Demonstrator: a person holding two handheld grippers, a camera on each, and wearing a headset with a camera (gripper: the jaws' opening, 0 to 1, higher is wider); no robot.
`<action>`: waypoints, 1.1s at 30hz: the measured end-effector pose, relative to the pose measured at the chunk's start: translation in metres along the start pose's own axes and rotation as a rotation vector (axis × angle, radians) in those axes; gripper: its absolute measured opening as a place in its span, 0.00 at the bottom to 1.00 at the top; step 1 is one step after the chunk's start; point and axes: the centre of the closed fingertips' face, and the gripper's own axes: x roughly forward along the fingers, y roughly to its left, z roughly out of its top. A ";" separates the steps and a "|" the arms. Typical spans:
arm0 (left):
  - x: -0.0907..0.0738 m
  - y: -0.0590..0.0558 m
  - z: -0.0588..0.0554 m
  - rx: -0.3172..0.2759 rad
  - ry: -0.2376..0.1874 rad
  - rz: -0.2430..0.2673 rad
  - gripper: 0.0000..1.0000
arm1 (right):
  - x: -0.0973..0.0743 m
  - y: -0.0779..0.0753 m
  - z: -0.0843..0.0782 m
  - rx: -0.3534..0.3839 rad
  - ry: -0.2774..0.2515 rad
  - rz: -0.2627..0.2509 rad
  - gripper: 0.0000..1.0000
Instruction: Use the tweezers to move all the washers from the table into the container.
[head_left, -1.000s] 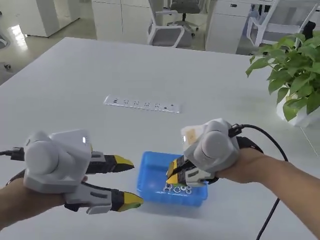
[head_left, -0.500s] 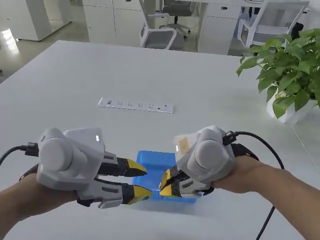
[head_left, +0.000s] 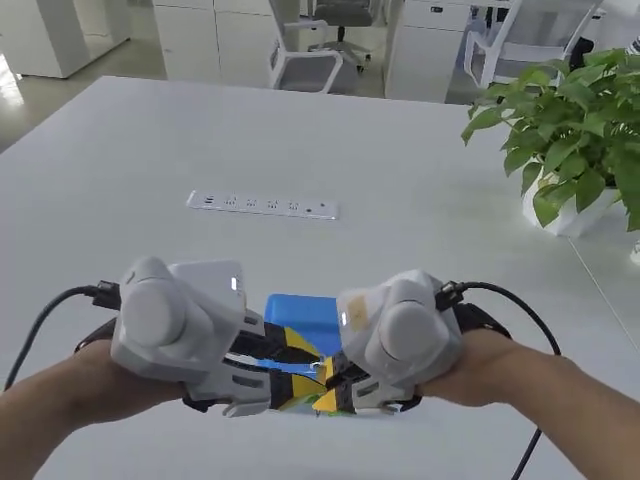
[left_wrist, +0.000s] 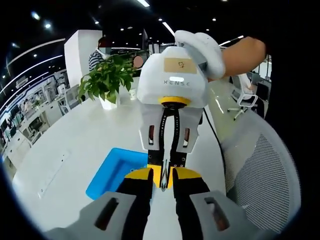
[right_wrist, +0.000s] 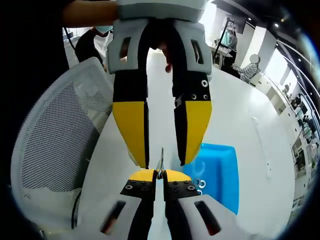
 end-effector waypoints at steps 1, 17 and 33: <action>0.000 -0.001 0.000 0.002 0.001 -0.004 0.19 | 0.000 0.001 0.000 0.002 -0.001 0.000 0.06; 0.001 -0.006 -0.002 0.050 0.006 -0.034 0.07 | 0.000 0.001 0.003 -0.001 -0.016 -0.005 0.06; -0.005 -0.015 -0.033 0.014 0.078 -0.084 0.06 | -0.001 0.012 -0.008 -0.020 0.007 0.009 0.05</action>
